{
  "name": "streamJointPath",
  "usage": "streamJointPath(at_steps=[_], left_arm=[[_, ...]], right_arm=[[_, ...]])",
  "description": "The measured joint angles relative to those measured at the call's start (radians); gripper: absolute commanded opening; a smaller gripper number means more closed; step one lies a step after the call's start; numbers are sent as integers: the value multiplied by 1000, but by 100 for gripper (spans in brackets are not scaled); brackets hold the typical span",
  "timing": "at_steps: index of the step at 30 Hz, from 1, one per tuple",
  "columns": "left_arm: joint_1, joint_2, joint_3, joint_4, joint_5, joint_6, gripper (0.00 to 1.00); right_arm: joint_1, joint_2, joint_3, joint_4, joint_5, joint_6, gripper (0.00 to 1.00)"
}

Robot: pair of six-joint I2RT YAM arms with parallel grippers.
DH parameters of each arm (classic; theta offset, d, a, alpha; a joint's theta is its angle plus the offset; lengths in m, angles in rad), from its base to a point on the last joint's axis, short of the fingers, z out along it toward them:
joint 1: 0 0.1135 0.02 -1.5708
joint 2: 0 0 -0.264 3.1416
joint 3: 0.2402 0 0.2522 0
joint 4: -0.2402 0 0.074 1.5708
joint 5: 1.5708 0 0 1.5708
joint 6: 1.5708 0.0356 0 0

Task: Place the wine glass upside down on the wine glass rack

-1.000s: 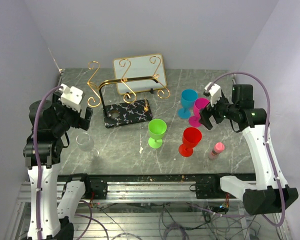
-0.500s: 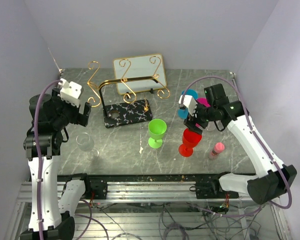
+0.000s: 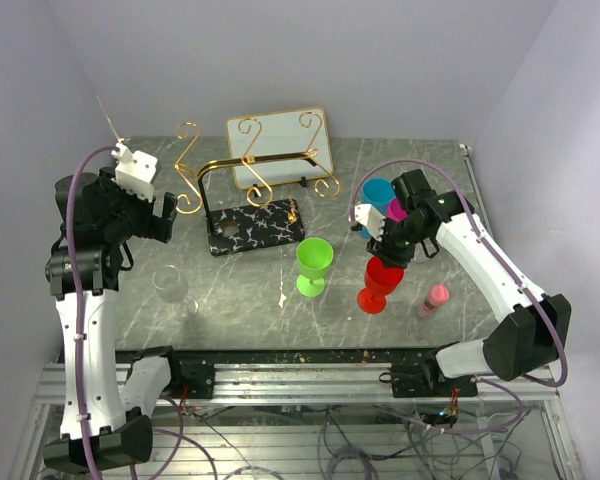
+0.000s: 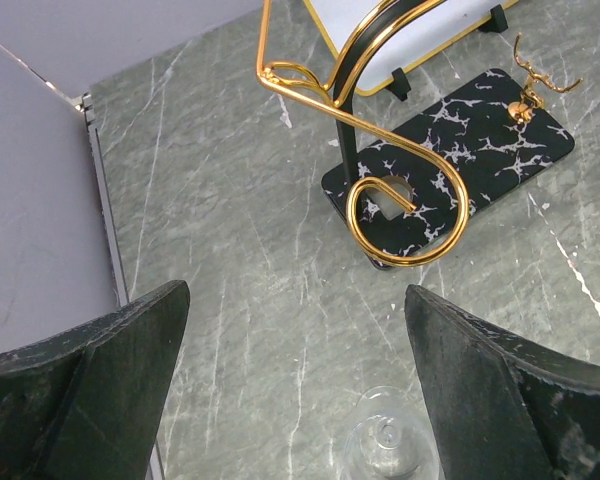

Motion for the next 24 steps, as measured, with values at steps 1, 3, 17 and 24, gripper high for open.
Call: streamJointPath(at_steps=[1, 3, 17, 24], left_arm=[[4, -1, 0, 0, 2, 0, 100], [11, -1, 0, 0, 3, 0, 100], [15, 23, 94, 2, 27, -26, 99], [15, 90, 218, 3, 129, -92, 99]], right_arm=[[0, 7, 0, -2, -1, -6, 32], [0, 10, 0, -4, -6, -14, 26], [0, 21, 149, -73, -66, -40, 0], [0, -81, 272, -127, -66, -27, 0]])
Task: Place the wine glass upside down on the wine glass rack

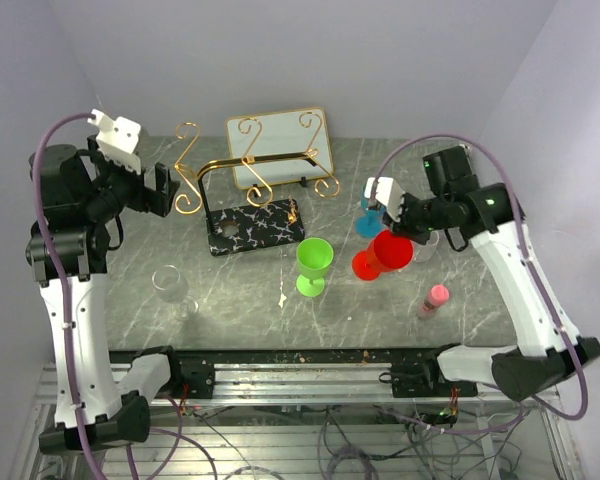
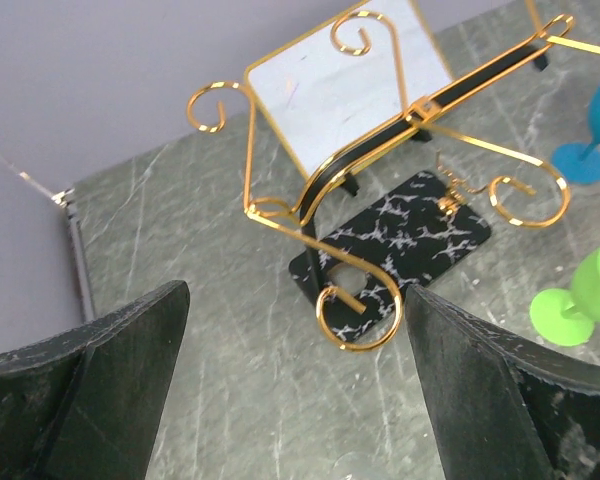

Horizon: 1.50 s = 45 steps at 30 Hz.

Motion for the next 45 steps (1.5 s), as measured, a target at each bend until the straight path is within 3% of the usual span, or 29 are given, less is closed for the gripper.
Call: streamJointPath(at_steps=[15, 23, 31, 45], left_arm=[[-31, 175, 136, 100, 132, -188, 92], [-109, 220, 148, 135, 150, -245, 92], [-256, 284, 148, 209, 170, -305, 92], [-449, 463, 242, 369, 177, -450, 85]], right_arm=[[0, -94, 374, 38, -63, 83, 0], [0, -18, 494, 217, -156, 202, 0], [0, 166, 604, 380, -209, 350, 0], [2, 306, 686, 555, -282, 597, 0]])
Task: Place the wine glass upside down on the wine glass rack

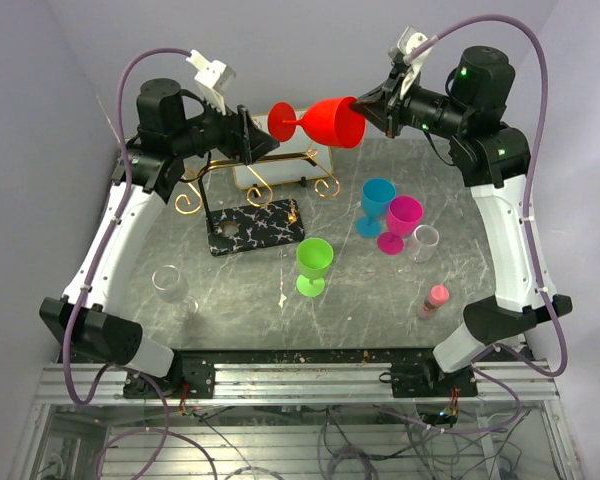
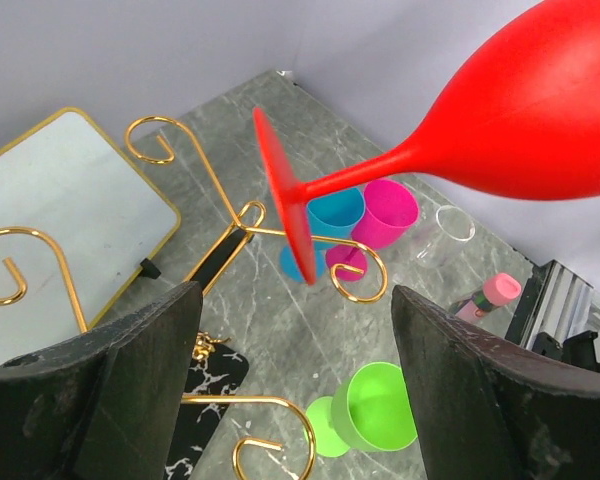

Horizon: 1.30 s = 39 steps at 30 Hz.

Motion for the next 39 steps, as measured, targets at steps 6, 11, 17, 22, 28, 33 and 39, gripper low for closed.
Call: streamJointPath(at_steps=[6, 11, 17, 22, 28, 33, 39], left_arm=[[-24, 47, 6, 33, -4, -33, 69], [-28, 51, 6, 56, -4, -48, 56], [-29, 51, 2, 81, -5, -58, 47], [-29, 51, -14, 103, -4, -70, 33], [-29, 51, -17, 109, -5, -74, 25], [-28, 51, -18, 113, -14, -82, 8], [-27, 51, -18, 129, -34, -116, 7]], right_arm=[[2, 21, 0, 19, -16, 42, 0], [2, 22, 0, 31, -24, 54, 0], [3, 22, -13, 41, -29, 54, 0], [4, 22, -34, 48, -34, 55, 0], [4, 22, -34, 50, -37, 54, 0], [4, 22, -34, 48, -37, 53, 0], [4, 22, -37, 48, -31, 46, 13]])
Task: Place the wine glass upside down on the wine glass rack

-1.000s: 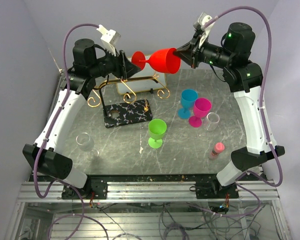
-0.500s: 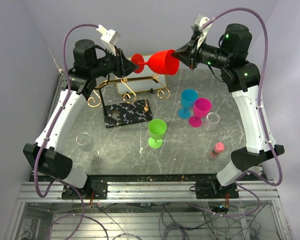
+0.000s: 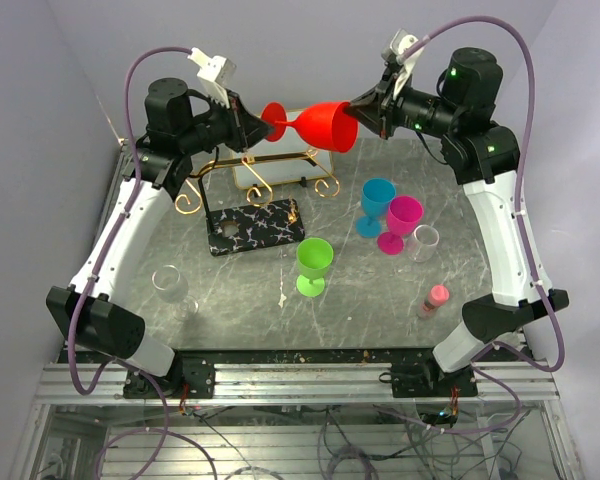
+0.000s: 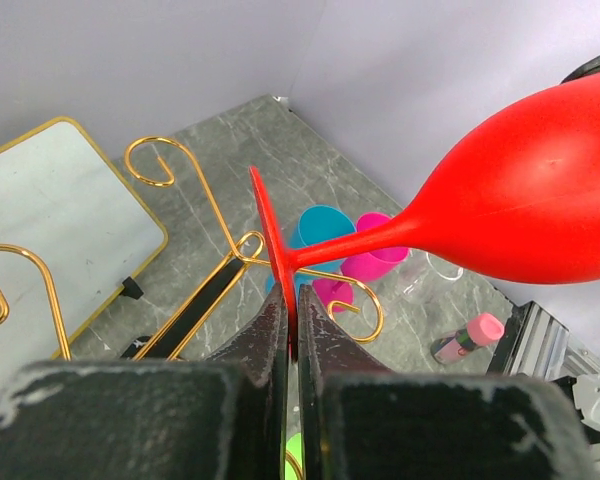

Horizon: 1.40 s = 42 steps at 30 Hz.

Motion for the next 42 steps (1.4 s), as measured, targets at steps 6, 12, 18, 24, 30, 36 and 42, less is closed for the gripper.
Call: streamJointPath(at_steps=[6, 12, 18, 24, 30, 36, 42], left_arm=[[27, -1, 0, -3, -8, -10, 7], [119, -26, -1, -15, -8, -16, 7], [256, -92, 7, -84, -99, 63, 7], [324, -172, 88, -220, -306, 319, 7], [404, -251, 132, -276, -579, 589, 7], [420, -262, 125, -299, -803, 829, 7], [421, -257, 66, -299, -923, 1023, 7]], right_arm=[[0, -1, -27, 2, 12, -13, 51], [0, -20, -72, -2, 16, -42, 86], [0, -72, -123, -24, 10, -87, 92], [0, -105, -152, -42, 0, -114, 93], [0, -101, -162, -68, -12, -133, 93], [-3, -101, -174, -69, -17, -139, 93], [-16, -101, -205, -76, -24, -139, 94]])
